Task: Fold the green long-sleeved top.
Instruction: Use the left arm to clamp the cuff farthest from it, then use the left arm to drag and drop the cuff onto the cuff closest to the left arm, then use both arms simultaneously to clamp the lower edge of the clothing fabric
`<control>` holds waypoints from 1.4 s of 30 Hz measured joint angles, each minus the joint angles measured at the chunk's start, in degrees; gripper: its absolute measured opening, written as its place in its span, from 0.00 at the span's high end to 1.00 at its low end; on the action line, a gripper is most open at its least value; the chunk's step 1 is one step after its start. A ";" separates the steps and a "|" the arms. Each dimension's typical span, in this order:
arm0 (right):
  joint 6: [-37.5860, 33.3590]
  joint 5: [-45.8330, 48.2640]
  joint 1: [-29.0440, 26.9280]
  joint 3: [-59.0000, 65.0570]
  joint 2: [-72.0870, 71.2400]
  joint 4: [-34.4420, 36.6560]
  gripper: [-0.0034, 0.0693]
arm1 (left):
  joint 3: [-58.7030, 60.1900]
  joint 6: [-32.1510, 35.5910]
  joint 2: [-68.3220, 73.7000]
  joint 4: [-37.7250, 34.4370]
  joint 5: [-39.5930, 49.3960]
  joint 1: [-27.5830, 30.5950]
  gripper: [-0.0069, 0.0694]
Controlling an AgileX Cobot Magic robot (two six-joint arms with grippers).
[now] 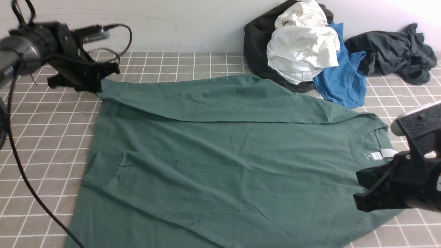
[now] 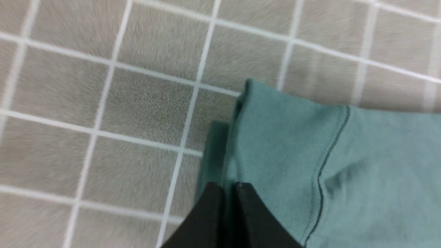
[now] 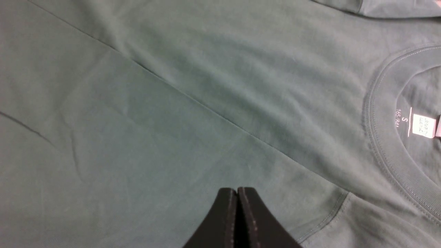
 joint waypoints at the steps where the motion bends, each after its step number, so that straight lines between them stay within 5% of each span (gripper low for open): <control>1: 0.00 0.00 0.00 0.00 0.00 0.00 0.97 | 0.00 3.33 -3.06 0.00 4.57 -0.29 0.89; 7: 0.00 0.00 0.00 0.00 0.00 0.00 0.97 | 2.08 12.83 -12.89 0.00 24.08 -2.67 0.89; 19: 0.00 0.00 0.00 0.00 0.00 0.00 0.97 | 38.63 13.28 -26.84 2.24 21.03 -7.92 0.85; 24: 0.00 0.00 0.00 0.00 0.00 0.00 0.97 | 46.08 13.28 -31.05 5.42 16.37 -9.98 0.70; 26: 0.00 0.00 0.00 0.00 0.00 0.25 0.97 | 48.42 13.28 -32.64 6.78 15.29 -10.35 0.52; 27: 0.00 0.00 0.00 0.00 0.00 0.25 0.97 | 48.57 13.28 -32.64 6.78 15.29 -10.43 0.52; 28: 0.00 0.00 0.00 0.00 0.00 0.25 0.97 | 50.07 13.28 -34.55 7.59 15.35 -11.05 0.39; 31: 0.00 0.44 0.00 0.00 0.00 0.31 0.97 | 52.31 13.59 -37.15 7.80 15.86 -12.74 0.30; 37: 0.00 2.82 0.00 0.00 0.00 0.43 0.97 | 69.64 29.14 -46.69 8.14 15.57 -29.16 0.23; 42: -0.05 3.83 0.00 0.00 0.00 1.60 0.97 | 81.68 32.71 -49.37 13.77 8.04 -39.68 0.23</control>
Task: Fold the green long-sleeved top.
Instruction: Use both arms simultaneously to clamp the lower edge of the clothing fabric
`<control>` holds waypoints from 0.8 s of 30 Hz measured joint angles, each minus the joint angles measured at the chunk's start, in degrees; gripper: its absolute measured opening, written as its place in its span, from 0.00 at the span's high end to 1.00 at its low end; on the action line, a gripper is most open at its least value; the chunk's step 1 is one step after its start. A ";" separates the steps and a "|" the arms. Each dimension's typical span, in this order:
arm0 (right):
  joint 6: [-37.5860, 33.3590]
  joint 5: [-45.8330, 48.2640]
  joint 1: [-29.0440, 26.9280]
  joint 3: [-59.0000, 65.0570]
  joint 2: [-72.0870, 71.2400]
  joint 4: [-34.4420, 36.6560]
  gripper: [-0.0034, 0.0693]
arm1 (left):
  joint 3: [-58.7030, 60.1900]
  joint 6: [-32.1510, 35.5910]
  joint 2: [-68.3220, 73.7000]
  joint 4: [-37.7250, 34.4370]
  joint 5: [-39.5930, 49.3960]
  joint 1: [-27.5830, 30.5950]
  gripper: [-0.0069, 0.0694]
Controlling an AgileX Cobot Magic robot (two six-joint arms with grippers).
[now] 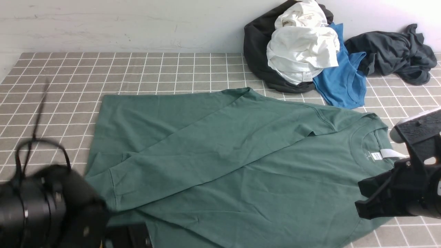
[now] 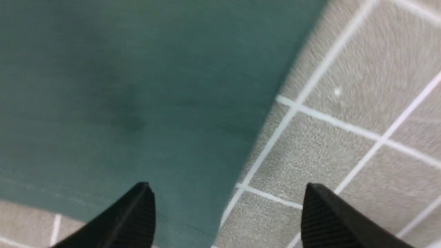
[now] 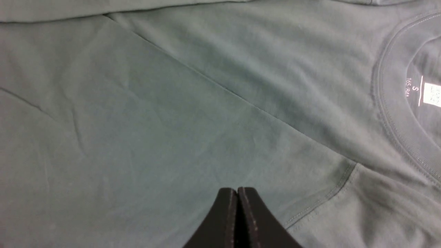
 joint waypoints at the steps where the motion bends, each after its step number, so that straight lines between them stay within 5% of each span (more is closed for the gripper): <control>1: 0.00 0.00 0.00 0.00 0.00 0.41 0.97 | 1.04 -0.28 -0.05 1.44 -0.92 -0.73 0.23; 12: -4.04 0.14 0.00 0.00 0.00 5.53 0.97 | 3.52 -18.18 -0.16 13.01 -6.70 -1.80 0.28; 20: -9.31 0.29 0.00 0.00 0.00 10.30 0.97 | 3.57 -21.35 -0.16 9.72 -6.51 -1.82 0.52; 24: -11.97 0.80 0.00 0.00 0.00 12.50 0.97 | 5.00 -17.87 -0.16 6.22 -6.92 -1.82 0.51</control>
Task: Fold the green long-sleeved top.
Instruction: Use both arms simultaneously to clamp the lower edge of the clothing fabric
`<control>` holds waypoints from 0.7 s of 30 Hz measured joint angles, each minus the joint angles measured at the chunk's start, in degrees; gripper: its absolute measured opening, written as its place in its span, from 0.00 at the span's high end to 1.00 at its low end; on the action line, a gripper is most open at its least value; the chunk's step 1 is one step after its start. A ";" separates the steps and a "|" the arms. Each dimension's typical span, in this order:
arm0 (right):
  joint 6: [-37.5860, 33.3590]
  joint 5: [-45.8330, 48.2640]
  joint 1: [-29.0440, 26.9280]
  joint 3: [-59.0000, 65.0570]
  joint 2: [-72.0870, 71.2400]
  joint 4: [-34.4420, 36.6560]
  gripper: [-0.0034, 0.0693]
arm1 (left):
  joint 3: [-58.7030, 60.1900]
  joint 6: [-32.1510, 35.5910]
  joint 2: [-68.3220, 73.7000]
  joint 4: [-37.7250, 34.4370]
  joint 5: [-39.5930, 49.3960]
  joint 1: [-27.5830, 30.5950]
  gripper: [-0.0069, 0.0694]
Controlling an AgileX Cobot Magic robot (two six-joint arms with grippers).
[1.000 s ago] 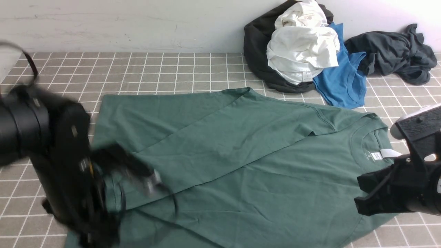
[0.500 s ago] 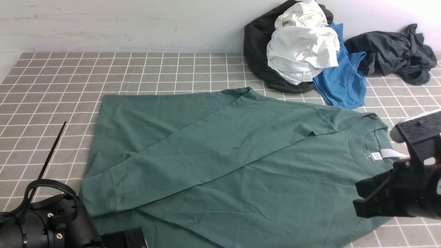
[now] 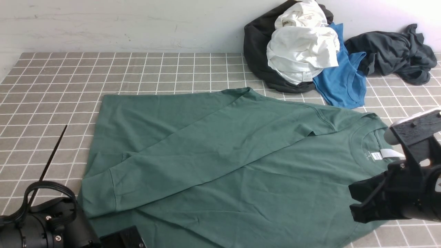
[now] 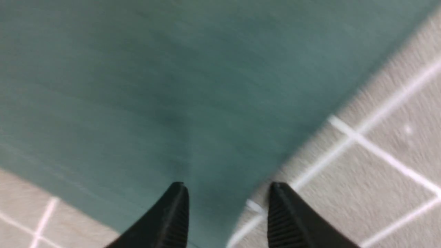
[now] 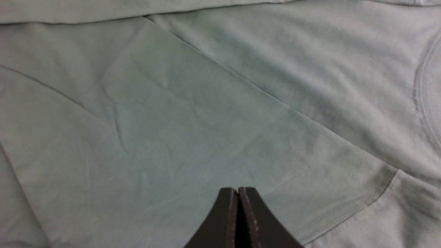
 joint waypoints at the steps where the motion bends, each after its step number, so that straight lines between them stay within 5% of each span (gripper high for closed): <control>1: -0.67 0.20 0.00 0.00 0.00 0.61 0.97 | 0.51 1.45 -0.21 -0.19 -0.55 0.00 0.51; 8: -5.51 1.20 0.00 0.00 0.00 3.21 0.97 | 2.10 5.95 -1.35 -0.03 -2.43 -0.12 0.65; 12: -10.12 2.71 0.00 -0.08 -0.43 3.61 0.97 | 1.34 2.86 -1.67 0.31 -0.62 -0.23 0.87; 16: -12.77 5.69 0.00 -1.89 -1.29 3.79 0.97 | -0.05 -1.26 -3.67 1.71 1.88 -0.23 0.91; 21: -22.01 23.39 0.00 -12.44 0.01 3.63 0.97 | -0.95 -8.68 -9.86 8.33 4.22 -0.23 0.92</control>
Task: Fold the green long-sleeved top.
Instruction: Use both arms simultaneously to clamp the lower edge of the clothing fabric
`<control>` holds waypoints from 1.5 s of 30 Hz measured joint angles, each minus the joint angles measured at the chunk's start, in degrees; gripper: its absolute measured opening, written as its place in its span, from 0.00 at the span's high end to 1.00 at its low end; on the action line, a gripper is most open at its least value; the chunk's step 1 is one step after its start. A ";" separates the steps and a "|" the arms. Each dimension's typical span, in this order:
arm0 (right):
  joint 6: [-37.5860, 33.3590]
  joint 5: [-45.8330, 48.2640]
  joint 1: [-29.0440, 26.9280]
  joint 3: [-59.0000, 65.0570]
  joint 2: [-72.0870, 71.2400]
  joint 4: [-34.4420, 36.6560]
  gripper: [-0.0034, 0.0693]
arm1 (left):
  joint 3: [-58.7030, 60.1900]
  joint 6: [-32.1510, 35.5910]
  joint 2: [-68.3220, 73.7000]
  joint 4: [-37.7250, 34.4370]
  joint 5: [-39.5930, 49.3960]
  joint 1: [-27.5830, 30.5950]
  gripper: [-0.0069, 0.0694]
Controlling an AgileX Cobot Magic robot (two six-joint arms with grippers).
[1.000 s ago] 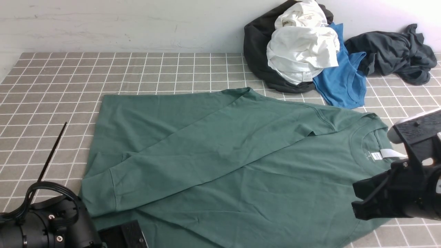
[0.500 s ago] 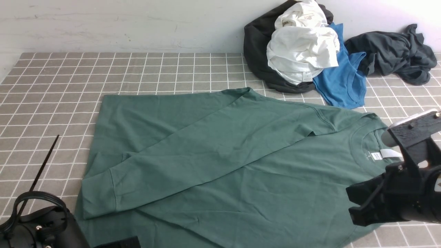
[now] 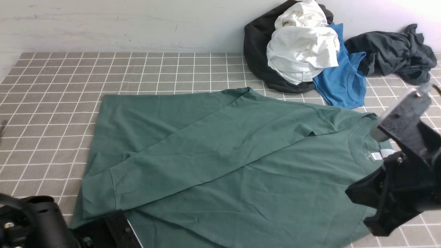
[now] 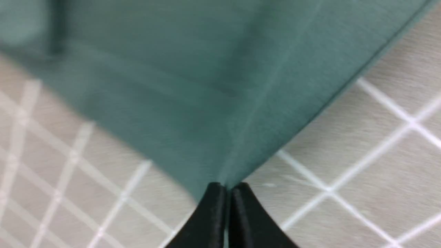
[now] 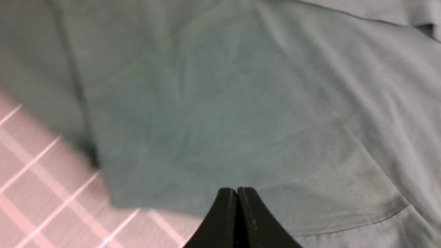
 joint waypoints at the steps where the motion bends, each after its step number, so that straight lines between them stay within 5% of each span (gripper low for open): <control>1: -0.39 0.69 0.00 -0.86 0.25 -0.07 0.97 | 0.00 -0.27 -0.21 0.22 0.00 0.00 0.92; 4: -6.08 8.44 0.00 -5.79 3.33 -2.41 0.97 | 0.00 -3.97 -3.03 1.75 0.04 0.00 0.92; 11: -8.90 7.48 0.00 -6.10 8.01 -2.38 0.97 | 0.05 -4.61 -2.49 -3.09 -0.89 0.00 0.89; 20: -15.66 -8.21 0.00 -6.10 11.01 7.46 0.96 | 0.05 1.05 4.14 -4.93 -1.96 0.00 0.34; 26: -19.18 -7.02 0.00 -6.16 11.01 12.94 0.96 | 0.05 10.48 8.37 -6.49 -5.71 0.00 0.23; 29: -19.97 -6.95 0.00 -6.16 11.01 13.94 0.96 | 0.05 13.28 9.81 -8.18 -6.27 0.00 0.27; 35: -21.06 -6.29 0.00 -6.21 11.01 14.29 0.96 | -0.47 18.46 10.99 -11.76 -6.02 0.00 0.53; 40: -22.96 -5.62 0.00 -6.21 11.01 14.29 0.96 | -0.47 11.60 10.11 -8.88 -6.74 0.00 0.83; 45: -27.19 -4.75 0.00 -6.21 11.01 14.29 0.96 | -0.66 4.65 5.24 -5.21 -6.11 0.00 0.92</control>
